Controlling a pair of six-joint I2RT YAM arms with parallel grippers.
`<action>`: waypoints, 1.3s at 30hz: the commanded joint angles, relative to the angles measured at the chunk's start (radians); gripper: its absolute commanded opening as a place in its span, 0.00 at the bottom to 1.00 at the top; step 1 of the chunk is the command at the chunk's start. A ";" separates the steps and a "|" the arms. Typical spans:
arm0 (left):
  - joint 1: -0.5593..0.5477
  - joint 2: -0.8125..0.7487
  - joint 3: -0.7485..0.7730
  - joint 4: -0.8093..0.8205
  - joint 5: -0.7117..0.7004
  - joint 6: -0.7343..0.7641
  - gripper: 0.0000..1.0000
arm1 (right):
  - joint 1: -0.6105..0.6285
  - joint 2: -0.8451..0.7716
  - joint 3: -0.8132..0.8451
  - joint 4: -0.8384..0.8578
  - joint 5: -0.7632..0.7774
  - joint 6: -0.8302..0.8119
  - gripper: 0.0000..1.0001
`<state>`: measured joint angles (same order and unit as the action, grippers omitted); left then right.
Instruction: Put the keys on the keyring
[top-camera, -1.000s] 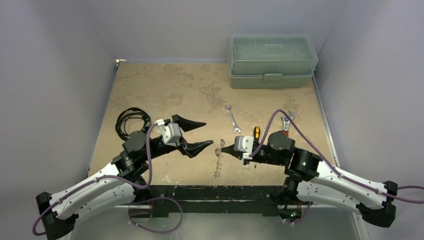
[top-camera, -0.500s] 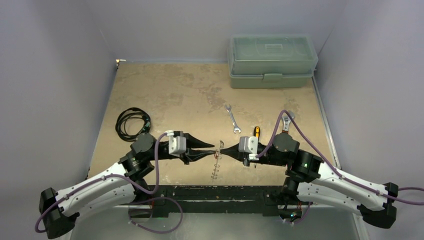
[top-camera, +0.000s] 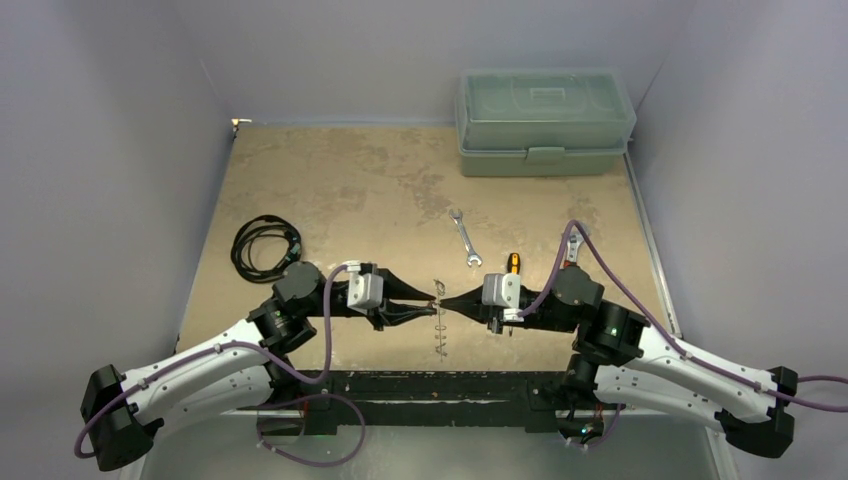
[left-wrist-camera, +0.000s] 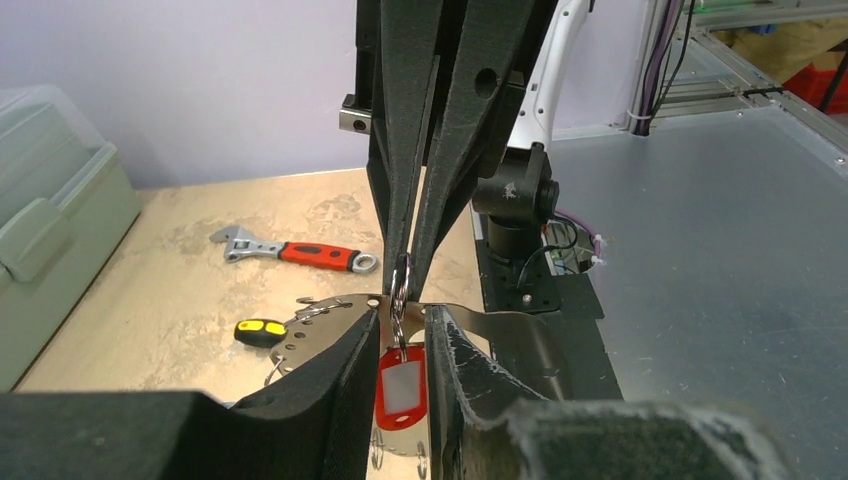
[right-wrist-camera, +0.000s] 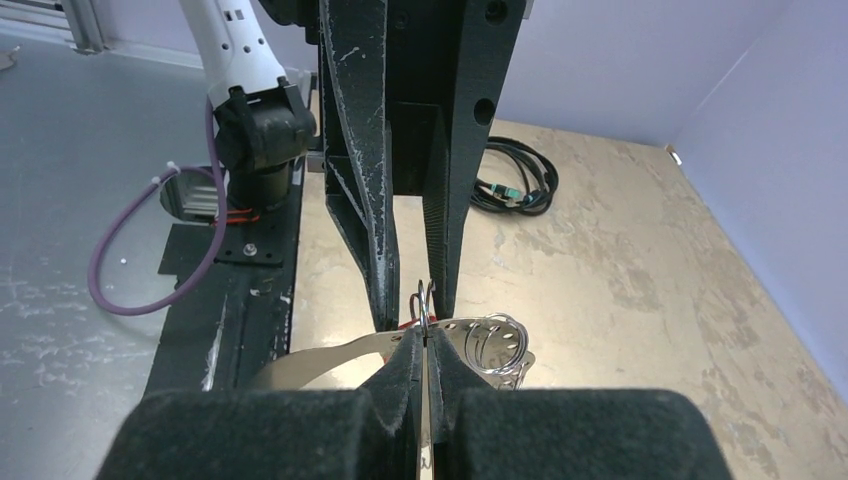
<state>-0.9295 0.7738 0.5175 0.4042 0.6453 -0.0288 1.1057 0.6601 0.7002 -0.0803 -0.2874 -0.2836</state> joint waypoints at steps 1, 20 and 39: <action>0.003 -0.008 -0.003 0.071 0.023 0.017 0.21 | 0.000 -0.005 0.003 0.077 -0.031 0.013 0.00; 0.002 -0.025 0.051 -0.159 -0.101 0.141 0.00 | 0.000 0.012 0.029 0.009 0.027 0.006 0.25; 0.003 0.028 0.110 -0.331 -0.150 0.236 0.00 | 0.000 0.127 0.151 -0.166 0.111 -0.046 0.44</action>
<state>-0.9295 0.8078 0.5716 0.0566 0.5037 0.1951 1.1053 0.7792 0.8043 -0.2562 -0.1753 -0.3176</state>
